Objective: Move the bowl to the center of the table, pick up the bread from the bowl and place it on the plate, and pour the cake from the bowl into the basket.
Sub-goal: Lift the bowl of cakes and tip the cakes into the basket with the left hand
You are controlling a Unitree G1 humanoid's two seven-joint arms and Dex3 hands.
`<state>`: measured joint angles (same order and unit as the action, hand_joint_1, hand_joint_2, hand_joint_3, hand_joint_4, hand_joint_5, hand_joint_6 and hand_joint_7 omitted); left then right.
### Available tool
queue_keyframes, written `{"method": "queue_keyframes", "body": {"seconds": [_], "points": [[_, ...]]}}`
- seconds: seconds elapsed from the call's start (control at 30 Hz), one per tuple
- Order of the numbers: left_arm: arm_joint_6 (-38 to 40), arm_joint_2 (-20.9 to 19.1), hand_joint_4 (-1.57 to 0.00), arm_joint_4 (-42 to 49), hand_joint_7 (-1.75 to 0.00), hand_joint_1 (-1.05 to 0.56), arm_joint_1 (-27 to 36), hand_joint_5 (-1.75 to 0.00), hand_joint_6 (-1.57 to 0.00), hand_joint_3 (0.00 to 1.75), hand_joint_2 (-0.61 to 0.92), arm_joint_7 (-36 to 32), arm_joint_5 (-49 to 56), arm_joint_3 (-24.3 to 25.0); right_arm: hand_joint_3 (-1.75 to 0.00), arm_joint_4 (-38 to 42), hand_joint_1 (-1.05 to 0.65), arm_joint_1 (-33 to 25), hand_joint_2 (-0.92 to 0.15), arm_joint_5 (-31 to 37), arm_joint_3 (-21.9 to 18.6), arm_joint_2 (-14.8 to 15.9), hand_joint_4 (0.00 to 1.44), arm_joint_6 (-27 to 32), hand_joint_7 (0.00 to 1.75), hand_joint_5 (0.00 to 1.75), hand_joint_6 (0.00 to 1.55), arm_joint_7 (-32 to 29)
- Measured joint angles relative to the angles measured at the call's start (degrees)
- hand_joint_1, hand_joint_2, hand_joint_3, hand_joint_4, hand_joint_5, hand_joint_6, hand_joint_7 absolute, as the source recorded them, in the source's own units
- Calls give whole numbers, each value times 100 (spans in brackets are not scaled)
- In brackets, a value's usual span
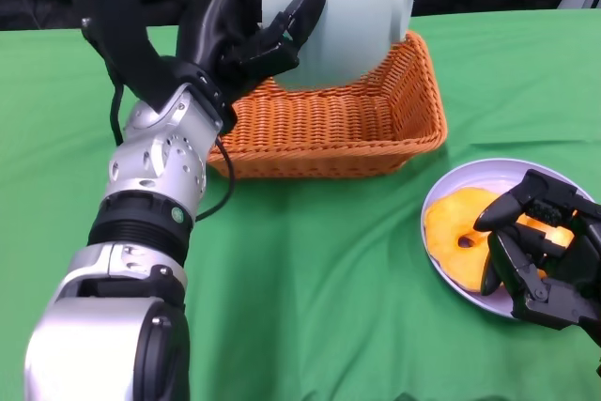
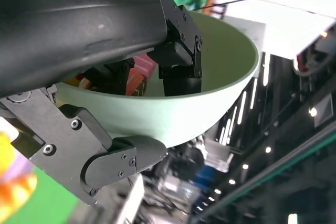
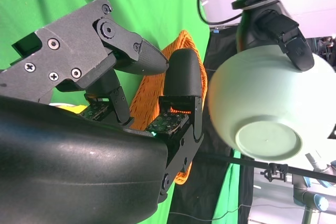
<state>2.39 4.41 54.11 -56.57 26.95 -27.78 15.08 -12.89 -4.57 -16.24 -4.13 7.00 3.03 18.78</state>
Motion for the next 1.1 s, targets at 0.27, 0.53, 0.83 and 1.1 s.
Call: {"method": "queue_keyframes", "body": {"seconds": [0.27, 0.53, 0.83, 1.1], "points": [[1535, 24, -80, -36, -175, -18, -199, -175, -68, 124, 57, -162, -795, 738, -109, 19, -13, -3, -54, 24, 0, 0, 72, -9, 143, 175, 69, 35], [2310, -88, -82, 501, -175, -26, -513, -175, -69, 115, 60, -212, -1223, 1345, -111, 50, -12, -10, -56, 63, 0, 1, 74, -103, 146, 175, 69, 91], [2641, -356, -80, 1157, -175, -28, -597, -175, -66, 61, 87, -78, -1370, 1832, -113, 161, -15, -22, -57, 110, 2, 10, 78, -345, 153, 175, 67, 299], [2743, -373, -79, 1256, -175, -29, -601, -175, -65, 64, 87, 215, -1392, 1948, -112, 276, -15, -22, -58, 114, 3, 50, 77, -512, 159, 175, 63, 466]]}}
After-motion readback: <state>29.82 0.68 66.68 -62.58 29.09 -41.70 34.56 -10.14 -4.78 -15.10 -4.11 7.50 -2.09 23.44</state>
